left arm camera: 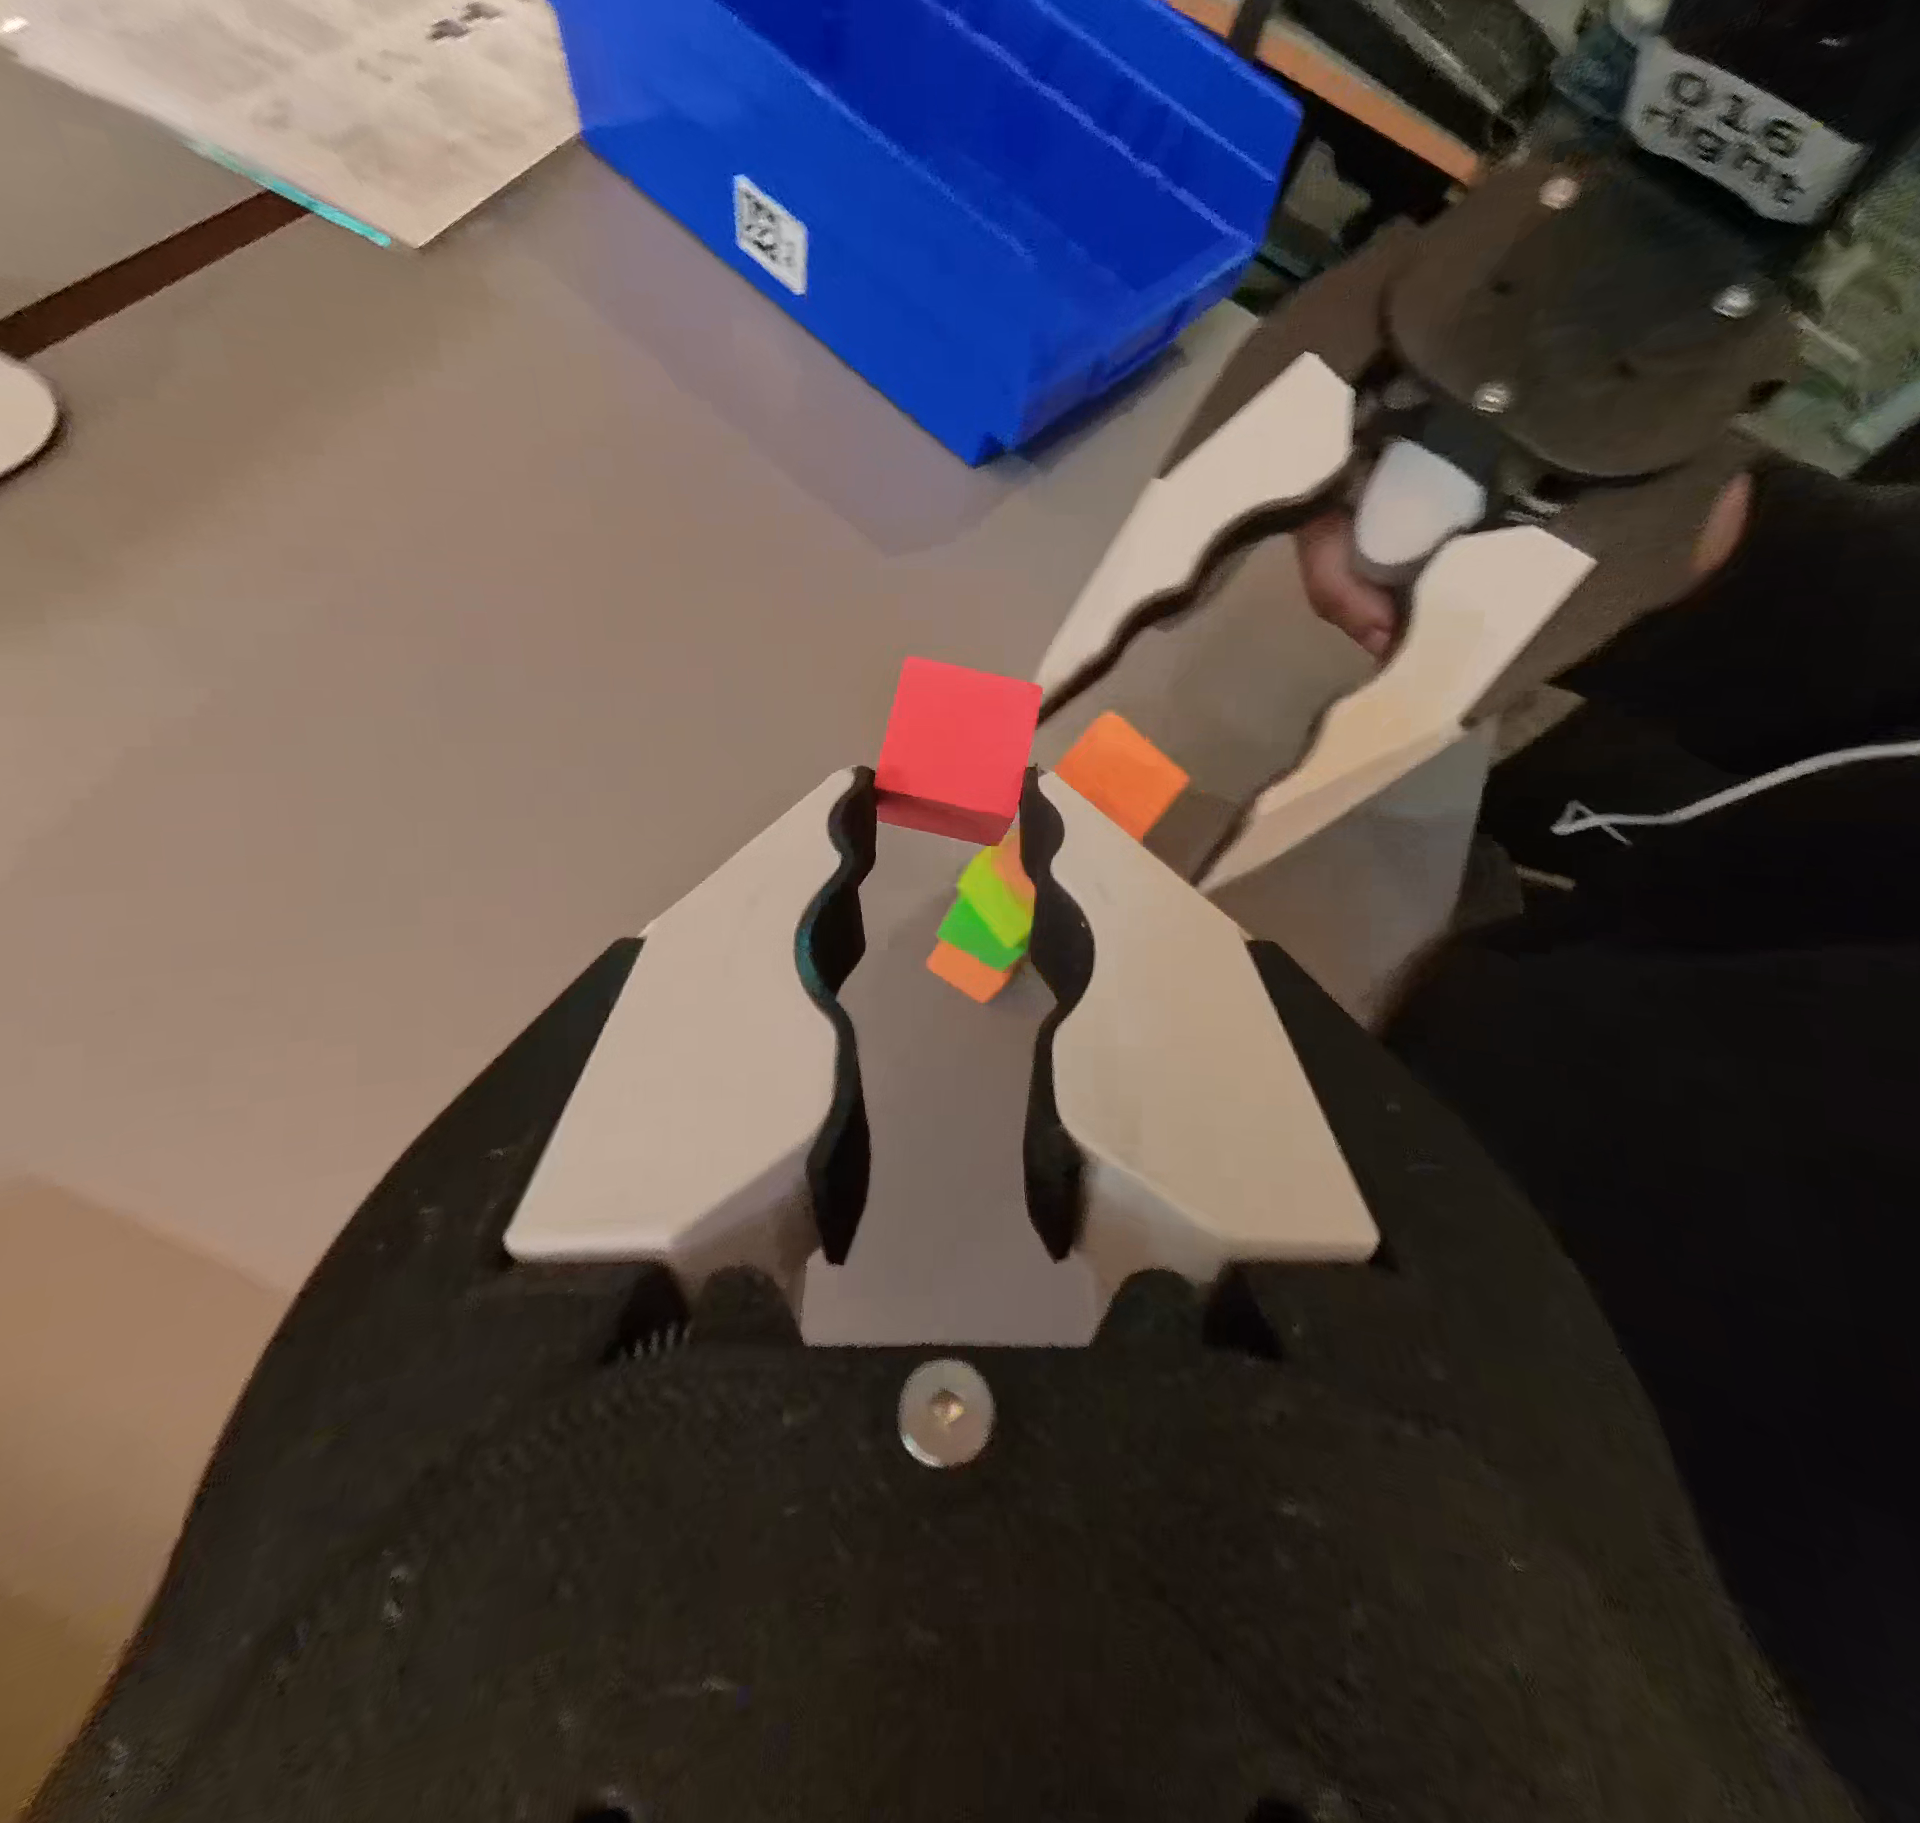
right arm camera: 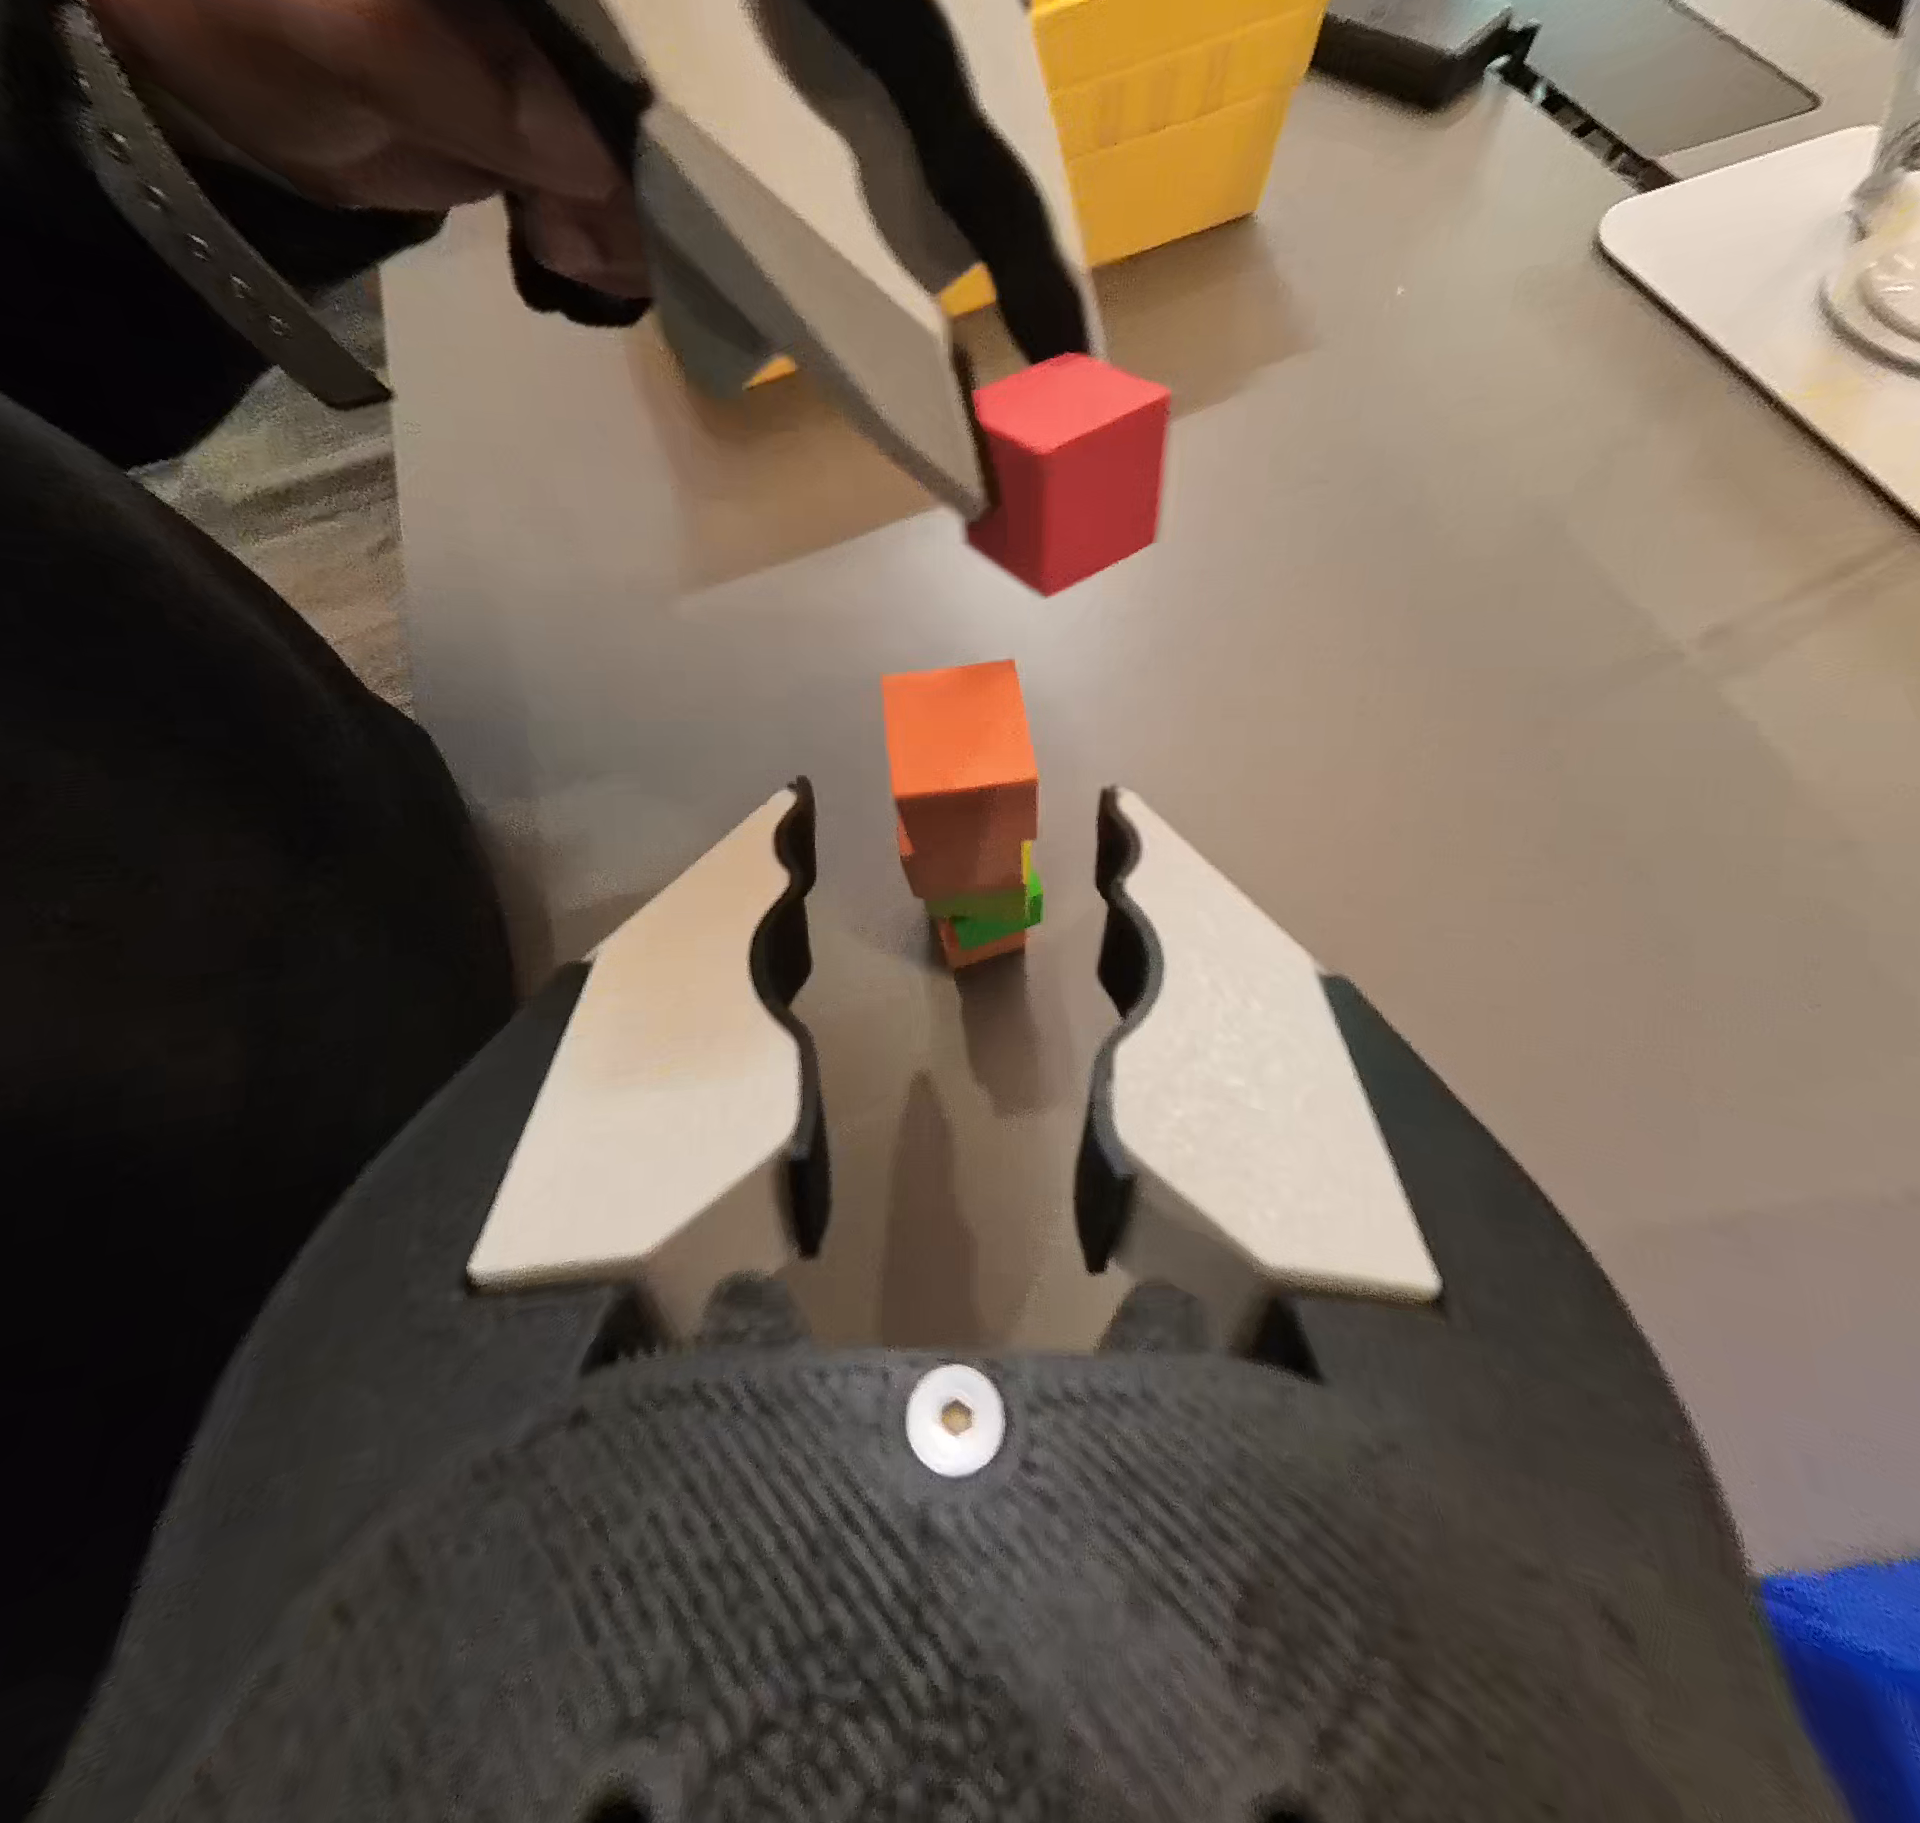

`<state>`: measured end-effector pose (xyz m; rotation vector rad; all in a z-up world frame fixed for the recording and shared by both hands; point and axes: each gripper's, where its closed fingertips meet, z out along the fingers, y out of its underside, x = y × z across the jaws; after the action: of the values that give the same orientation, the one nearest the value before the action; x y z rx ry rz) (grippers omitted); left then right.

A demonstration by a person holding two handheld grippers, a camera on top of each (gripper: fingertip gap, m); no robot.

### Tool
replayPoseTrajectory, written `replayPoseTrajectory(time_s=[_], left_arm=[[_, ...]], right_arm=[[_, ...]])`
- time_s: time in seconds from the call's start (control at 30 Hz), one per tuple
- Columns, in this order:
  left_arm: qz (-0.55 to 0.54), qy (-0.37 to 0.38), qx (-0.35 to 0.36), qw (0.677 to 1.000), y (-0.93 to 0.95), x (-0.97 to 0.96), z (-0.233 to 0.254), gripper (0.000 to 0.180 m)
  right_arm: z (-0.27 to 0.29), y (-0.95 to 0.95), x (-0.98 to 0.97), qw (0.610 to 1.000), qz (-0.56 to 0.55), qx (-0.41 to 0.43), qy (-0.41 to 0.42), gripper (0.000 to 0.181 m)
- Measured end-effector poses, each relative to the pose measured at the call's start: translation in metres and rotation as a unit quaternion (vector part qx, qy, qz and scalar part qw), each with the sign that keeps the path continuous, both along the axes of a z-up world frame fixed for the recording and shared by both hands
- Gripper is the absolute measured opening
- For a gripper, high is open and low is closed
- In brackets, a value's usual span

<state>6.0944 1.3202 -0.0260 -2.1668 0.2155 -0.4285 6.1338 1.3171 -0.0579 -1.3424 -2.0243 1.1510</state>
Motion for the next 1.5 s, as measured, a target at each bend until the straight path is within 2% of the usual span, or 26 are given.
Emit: replayPoseTrajectory(time_s=[0.17, 0.37, 0.4, 0.43, 0.5, 0.57, 0.73, 0.83, 0.87, 0.97, 1.1, 1.2, 1.27, 1.33, 1.4, 1.43, 1.47, 1.5], left_arm=[[-0.055, 0.026, 0.010, 0.998, -0.005, 0.035, 0.014, 0.025], [-0.063, 0.071, -0.038, 0.995, -0.003, 0.044, -0.007, 0.026], [-0.058, 0.071, -0.042, 0.995, -0.003, 0.043, -0.009, 0.029], [-0.045, 0.073, -0.041, 0.995, -0.001, 0.040, -0.009, 0.042], [-0.029, 0.074, -0.028, 0.996, 0.000, 0.035, -0.003, 0.054], [-0.011, 0.062, -0.004, 0.998, 0.001, 0.028, 0.010, 0.060], [0.031, 0.016, 0.036, 0.999, -0.004, 0.007, 0.031, 0.059], [0.054, 0.001, 0.046, 0.997, -0.009, -0.003, 0.033, 0.058], [0.063, -0.001, 0.049, 0.997, -0.011, -0.006, 0.033, 0.058], [0.089, -0.004, 0.061, 0.994, -0.017, -0.016, 0.037, 0.058], [0.122, -0.003, 0.072, 0.990, -0.030, -0.033, 0.039, 0.057], [0.141, -0.018, 0.067, 0.987, -0.041, -0.043, 0.032, 0.055], [0.148, -0.030, 0.064, 0.986, -0.047, -0.048, 0.027, 0.055], [0.152, -0.040, 0.064, 0.986, -0.050, -0.051, 0.024, 0.054], [0.151, -0.049, 0.064, 0.985, -0.052, -0.053, 0.021, 0.054], [0.152, -0.053, 0.066, 0.985, -0.052, -0.054, 0.020, 0.054], [0.151, -0.068, 0.073, 0.984, -0.051, -0.055, 0.022, 0.053], [0.142, -0.102, 0.087, 0.981, -0.049, -0.053, 0.028, 0.053]], right_arm=[[0.011, 0.015, 0.017, 0.998, -0.045, -0.033, 0.030, 0.056], [0.012, 0.021, 0.035, 0.993, -0.085, -0.063, 0.046, 0.056], [0.012, 0.019, 0.036, 0.993, -0.087, -0.064, 0.047, 0.056], [0.012, 0.017, 0.036, 0.993, -0.087, -0.064, 0.047, 0.057], [0.012, 0.012, 0.036, 0.993, -0.083, -0.064, 0.046, 0.056], [0.009, 0.000, 0.036, 0.995, -0.065, -0.065, 0.041, 0.049], [-0.012, -0.059, 0.040, 0.995, 0.079, -0.059, -0.016, 0.003], [-0.019, -0.071, 0.032, 0.989, 0.127, -0.047, -0.050, 0.000], [-0.022, -0.061, 0.021, 0.993, 0.105, -0.029, -0.052, 0.000], [-0.023, 0.008, -0.020, 0.997, -0.070, 0.023, -0.022, 0.000], [-0.018, 0.033, -0.004, 0.987, -0.119, -0.095, -0.053, 0.002], [-0.019, 0.057, 0.019, 0.977, -0.171, -0.121, -0.043, 0.001], [-0.023, 0.066, 0.035, 0.970, -0.199, -0.137, -0.039, 0.007], [-0.026, 0.070, 0.044, 0.963, -0.219, -0.153, -0.033, 0.023], [-0.023, 0.070, 0.044, 0.955, -0.241, -0.172, -0.008, 0.060], [-0.010, 0.067, 0.040, 0.948, -0.245, -0.201, 0.030, 0.080], [0.013, 0.062, 0.037, 0.935, -0.235, -0.253, 0.088, 0.080], [0.038, 0.059, 0.038, 0.914, -0.217, -0.309, 0.149, 0.071]])
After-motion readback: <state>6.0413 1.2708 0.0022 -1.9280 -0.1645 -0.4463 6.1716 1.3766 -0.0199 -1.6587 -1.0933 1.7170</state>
